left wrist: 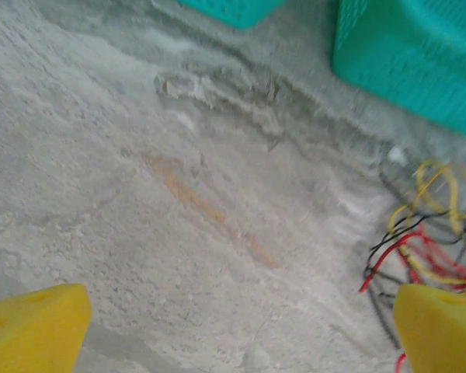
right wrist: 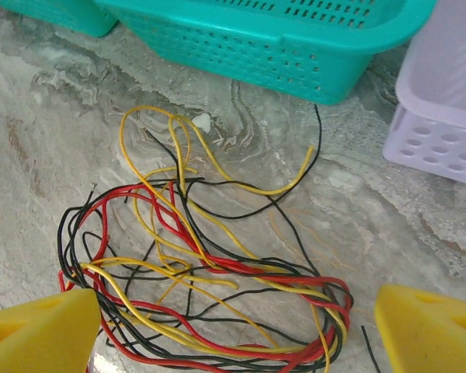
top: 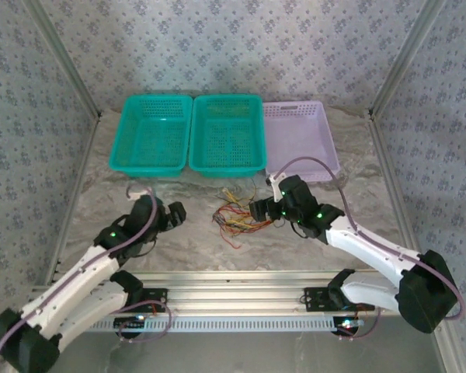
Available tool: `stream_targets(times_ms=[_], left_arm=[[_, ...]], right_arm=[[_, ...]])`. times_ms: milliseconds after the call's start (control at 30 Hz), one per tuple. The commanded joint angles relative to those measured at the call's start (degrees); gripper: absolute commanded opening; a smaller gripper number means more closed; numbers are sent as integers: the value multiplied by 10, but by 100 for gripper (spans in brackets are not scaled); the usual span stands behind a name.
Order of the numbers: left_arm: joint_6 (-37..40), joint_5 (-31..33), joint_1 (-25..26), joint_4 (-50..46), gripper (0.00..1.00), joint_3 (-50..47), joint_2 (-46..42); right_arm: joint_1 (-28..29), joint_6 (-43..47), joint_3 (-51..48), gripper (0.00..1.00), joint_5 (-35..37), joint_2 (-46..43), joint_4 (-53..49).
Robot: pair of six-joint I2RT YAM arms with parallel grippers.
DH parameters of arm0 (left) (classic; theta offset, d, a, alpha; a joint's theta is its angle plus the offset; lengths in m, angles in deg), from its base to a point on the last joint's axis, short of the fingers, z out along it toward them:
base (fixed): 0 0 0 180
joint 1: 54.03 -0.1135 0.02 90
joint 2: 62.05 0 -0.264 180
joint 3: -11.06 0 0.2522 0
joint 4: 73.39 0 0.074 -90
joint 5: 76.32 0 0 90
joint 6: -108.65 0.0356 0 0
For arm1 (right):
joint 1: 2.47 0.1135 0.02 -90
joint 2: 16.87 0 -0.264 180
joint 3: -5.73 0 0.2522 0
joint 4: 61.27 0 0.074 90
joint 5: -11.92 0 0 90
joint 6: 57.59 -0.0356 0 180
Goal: Untangle the cables
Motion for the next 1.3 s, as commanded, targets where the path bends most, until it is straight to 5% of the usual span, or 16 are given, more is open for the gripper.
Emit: stream_targets(times_ms=[0, 400, 667, 1000, 1267], left_arm=[[-21, 75, 58, 25, 100, 12, 47], [-90, 68, 193, 142, 100, 69, 212], [-77, -17, 207, 237, 100, 87, 286], [-83, -46, 227, 258, 97, 109, 359], [-107, -38, 230, 244, 82, 117, 399]], right_arm=[[8, 20, 23, 91, 3, 8, -14], [11, 17, 21, 90, 2, 6, -8], [13, 16, 16, 90, 12, -4, -4], [15, 14, 10, 89, 22, -22, -3], [15, 13, 4, 89, 29, -39, 0]])
